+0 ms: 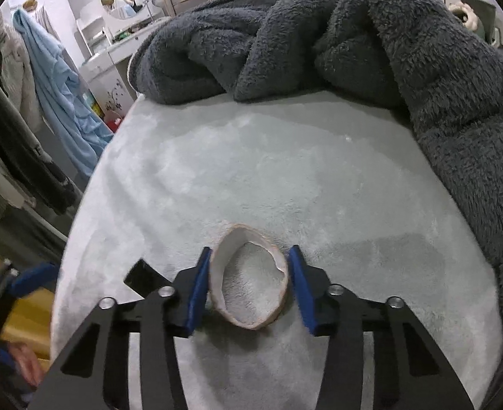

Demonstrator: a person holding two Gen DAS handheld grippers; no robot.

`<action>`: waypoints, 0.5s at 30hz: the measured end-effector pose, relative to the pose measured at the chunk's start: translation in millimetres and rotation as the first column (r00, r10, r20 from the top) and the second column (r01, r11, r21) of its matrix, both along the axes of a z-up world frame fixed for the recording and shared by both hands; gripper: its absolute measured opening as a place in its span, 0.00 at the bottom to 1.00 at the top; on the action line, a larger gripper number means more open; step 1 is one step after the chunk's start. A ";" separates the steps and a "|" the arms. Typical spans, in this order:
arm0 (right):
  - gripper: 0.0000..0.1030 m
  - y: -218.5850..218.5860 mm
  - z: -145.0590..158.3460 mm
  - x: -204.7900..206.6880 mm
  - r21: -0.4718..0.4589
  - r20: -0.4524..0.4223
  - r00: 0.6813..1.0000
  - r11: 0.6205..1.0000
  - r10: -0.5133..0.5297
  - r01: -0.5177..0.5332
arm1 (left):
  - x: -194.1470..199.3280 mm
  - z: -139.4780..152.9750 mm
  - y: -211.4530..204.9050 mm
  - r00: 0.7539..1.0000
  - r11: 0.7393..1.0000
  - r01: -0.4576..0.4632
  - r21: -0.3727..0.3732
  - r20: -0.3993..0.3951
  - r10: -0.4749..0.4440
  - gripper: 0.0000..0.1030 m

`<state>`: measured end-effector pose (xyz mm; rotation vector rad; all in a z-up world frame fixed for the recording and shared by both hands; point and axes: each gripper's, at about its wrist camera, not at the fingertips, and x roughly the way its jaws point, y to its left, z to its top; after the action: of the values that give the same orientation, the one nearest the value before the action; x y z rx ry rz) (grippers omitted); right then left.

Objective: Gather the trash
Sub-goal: 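Close the right tool on the cardboard tape roll, then close the left tool on the black curved rubber piece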

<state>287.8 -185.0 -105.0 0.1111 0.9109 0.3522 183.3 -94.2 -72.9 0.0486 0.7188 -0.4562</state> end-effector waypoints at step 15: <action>0.41 -49.6 25.9 -22.4 0.092 0.055 0.998 0.995 -0.036 0.031 | 26.6 -14.6 -23.7 0.995 0.997 -0.071 -0.020 -0.065 0.069 0.78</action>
<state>265.4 -234.6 -79.2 0.1987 0.8362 0.3638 209.9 -117.9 -87.5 -0.0123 0.7758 -0.4001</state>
